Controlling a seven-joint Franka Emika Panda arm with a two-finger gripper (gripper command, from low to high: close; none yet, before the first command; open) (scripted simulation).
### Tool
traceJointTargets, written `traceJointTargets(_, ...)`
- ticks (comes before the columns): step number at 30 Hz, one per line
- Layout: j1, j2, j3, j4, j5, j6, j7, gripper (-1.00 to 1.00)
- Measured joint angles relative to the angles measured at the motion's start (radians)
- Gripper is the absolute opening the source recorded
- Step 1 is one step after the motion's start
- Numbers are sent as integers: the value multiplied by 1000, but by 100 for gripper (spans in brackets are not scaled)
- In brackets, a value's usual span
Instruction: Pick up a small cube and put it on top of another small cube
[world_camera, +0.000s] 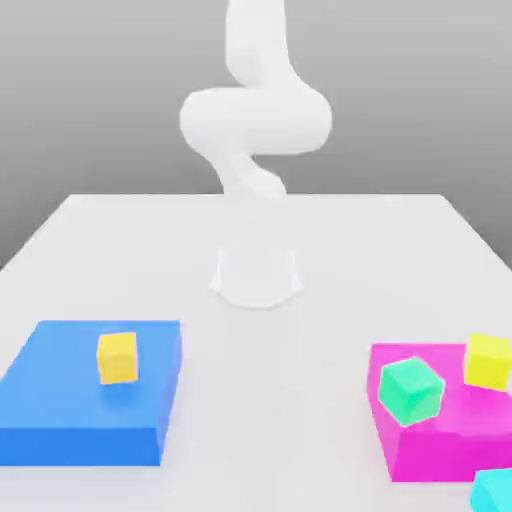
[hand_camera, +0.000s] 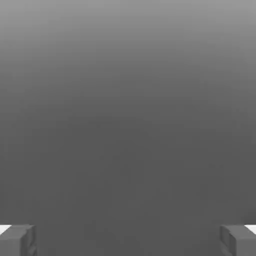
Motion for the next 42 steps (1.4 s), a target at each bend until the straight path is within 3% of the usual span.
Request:
traceJointTargets(10, 47, 367, 98, 51, 29, 80, 99, 0)
traceJointTargets(19, 117, 695, 183, 96, -31, 152, 247, 0)
traceJointTargets(31, 279, 1139, 181, 159, -168, 244, 481, 0)
traceJointTargets(35, 316, 1283, 147, 190, -208, 340, 518, 0)
traceJointTargets(36, 321, 1303, 141, 194, -214, 355, 522, -100)
traceJointTargets(42, 323, 1313, 139, 196, -215, 364, 523, -100)
